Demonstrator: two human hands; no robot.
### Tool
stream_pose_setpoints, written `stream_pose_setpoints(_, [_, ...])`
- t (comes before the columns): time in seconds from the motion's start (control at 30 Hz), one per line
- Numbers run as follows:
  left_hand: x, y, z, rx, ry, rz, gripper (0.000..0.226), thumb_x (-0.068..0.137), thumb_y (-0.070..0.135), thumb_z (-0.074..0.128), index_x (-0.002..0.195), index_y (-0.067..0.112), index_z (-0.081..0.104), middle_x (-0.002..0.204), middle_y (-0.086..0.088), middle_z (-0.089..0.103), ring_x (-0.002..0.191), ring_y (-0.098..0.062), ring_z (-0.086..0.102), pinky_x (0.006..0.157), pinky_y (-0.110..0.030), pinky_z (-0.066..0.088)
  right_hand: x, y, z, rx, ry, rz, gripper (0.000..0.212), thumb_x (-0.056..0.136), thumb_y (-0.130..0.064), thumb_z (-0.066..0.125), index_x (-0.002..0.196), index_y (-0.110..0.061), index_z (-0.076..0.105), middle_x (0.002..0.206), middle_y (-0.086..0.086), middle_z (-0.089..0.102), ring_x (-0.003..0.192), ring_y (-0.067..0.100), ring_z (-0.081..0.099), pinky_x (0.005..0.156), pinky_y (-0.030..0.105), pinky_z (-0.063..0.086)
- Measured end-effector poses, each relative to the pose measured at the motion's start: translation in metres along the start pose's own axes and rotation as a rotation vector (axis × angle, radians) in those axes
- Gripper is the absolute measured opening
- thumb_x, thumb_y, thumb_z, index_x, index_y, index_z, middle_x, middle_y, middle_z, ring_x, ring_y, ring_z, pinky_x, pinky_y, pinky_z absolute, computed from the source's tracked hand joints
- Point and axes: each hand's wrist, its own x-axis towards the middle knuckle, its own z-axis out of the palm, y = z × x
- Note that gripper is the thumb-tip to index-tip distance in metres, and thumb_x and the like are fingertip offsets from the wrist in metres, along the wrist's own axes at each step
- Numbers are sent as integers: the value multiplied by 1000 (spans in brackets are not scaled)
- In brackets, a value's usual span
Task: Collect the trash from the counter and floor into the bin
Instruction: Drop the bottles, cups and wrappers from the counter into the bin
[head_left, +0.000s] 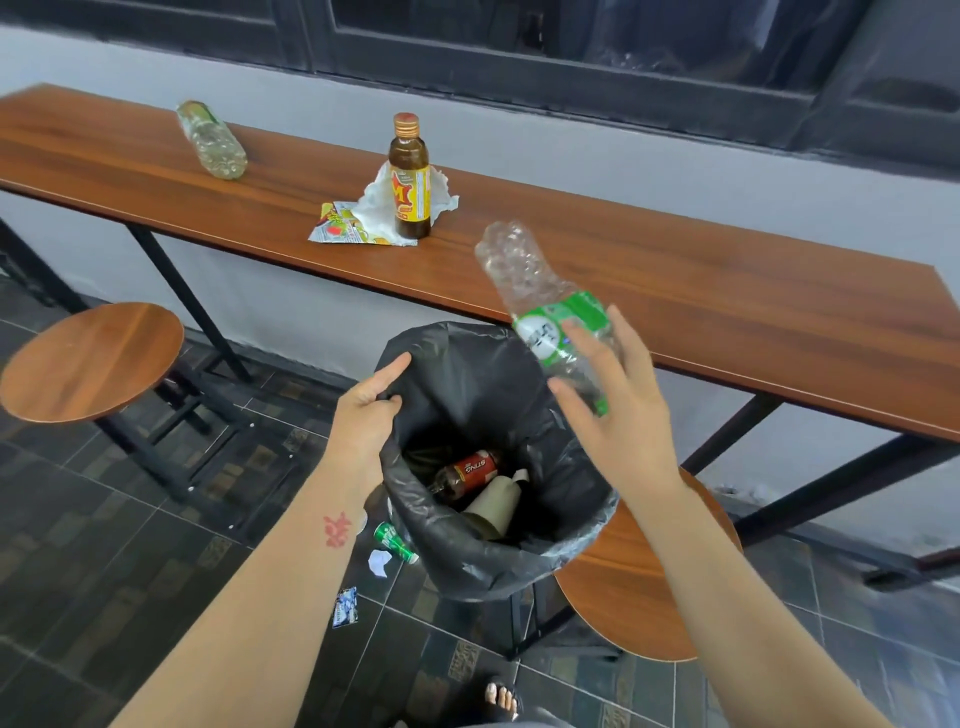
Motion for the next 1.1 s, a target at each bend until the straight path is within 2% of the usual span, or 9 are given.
stream_pose_setpoints(0.07, [-1,1,-10,-20,-6,5,50,99,-7,44,127,28,67,133,8,57,109,-13,58,90,-24,52,-17,-10,6,31,-26,-70,50,90,-31,66,138,-28,52,157,5,28,136,9,37,75,25,58])
stream_pose_setpoints(0.13, [-1,1,-19,-34,2,10,52,98,-9,45,126,27,68,138,4,56,122,-17,55,103,-30,46,-33,-18,15,37,-60,-133,48,90,-33,67,136,-27,55,155,6,32,132,16,47,76,32,60])
stream_pose_setpoints(0.3, [-6,2,-40,-15,54,47,54,97,-11,44,129,27,66,141,9,51,125,-7,44,101,-20,36,-67,-28,43,9,-286,-115,47,90,-42,59,136,-41,48,157,-1,29,118,16,57,83,39,58])
stream_pose_setpoints(0.43, [-7,-2,-57,11,49,48,56,97,-10,44,129,30,65,127,14,51,113,-2,43,101,-20,33,-66,-24,70,-147,-584,8,54,92,-45,56,140,-53,33,160,-6,18,131,24,47,103,41,47])
stream_pose_setpoints(0.67, [-6,-7,-92,18,77,23,54,98,-7,46,126,34,66,140,9,51,131,-12,43,113,-31,32,-51,-44,108,-331,-824,-20,57,94,-44,57,145,-49,33,162,3,16,143,30,30,119,42,23])
stream_pose_setpoints(0.8, [0,-7,-114,27,78,16,54,98,-7,47,127,34,66,103,18,56,103,-3,52,116,-36,32,-50,-60,122,-358,-946,-55,59,95,-48,54,148,-45,29,164,1,4,150,21,10,122,40,9])
stream_pose_setpoints(0.87, [3,-6,-125,34,75,28,54,98,-7,46,127,34,66,95,21,53,97,-2,51,116,-36,31,-49,-69,129,-351,-939,-60,63,95,-52,51,151,-42,25,164,-1,6,151,18,6,122,38,7])
stream_pose_setpoints(1.0, [9,-9,-144,20,77,64,55,98,-8,46,128,34,65,136,13,53,134,-14,42,114,-33,31,-42,-91,136,-277,-758,-77,64,96,-55,44,152,-33,26,162,-3,19,150,15,12,122,33,11])
stream_pose_setpoints(1.1, [14,-10,-155,-8,70,55,56,98,-8,45,126,36,67,146,10,48,138,-15,39,113,-31,32,-28,-108,134,-205,-555,-78,62,96,-56,45,151,-30,33,159,-5,27,148,12,20,121,35,18])
